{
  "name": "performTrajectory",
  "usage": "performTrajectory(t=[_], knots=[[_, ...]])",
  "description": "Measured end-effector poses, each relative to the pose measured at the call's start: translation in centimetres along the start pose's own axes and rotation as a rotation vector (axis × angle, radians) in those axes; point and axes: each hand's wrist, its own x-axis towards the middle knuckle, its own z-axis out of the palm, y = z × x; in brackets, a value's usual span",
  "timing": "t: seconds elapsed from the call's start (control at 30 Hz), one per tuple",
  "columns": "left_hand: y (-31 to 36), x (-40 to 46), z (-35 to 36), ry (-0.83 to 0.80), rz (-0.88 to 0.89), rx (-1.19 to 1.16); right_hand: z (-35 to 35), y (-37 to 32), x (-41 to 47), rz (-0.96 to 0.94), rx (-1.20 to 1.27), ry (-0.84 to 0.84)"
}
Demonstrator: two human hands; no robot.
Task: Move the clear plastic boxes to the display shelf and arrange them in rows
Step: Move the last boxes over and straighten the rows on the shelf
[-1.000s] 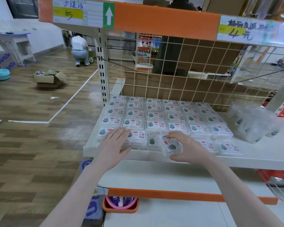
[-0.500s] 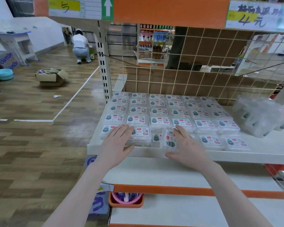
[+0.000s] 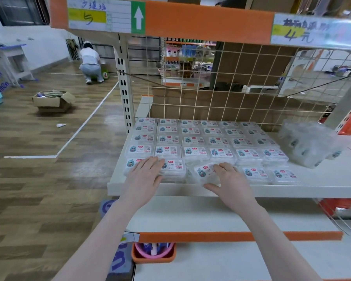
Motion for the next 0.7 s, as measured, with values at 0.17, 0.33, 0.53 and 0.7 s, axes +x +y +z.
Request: performTrajectory(t=[0.17, 0.33, 0.53, 0.7], knots=[[0.1, 0.1, -0.2, -0.012, 0.003, -0.021, 0.7, -0.7, 0.7, 0.029, -0.004, 0.054], [0.1, 0.1, -0.5, -0.040, -0.012, -0.042, 0.7, -1.5, 1.7, 0.058, 0.007, 0.072], [0.1, 0.0, -0.6, -0.047, 0.002, -0.045, 1.2, -2.1, 1.5, 0.061, -0.042, 0.108], [0.2, -0.1, -0.6, -0.061, -0.007, -0.035, 1.5, -2.4, 1.6, 0.060, -0.108, 0.129]])
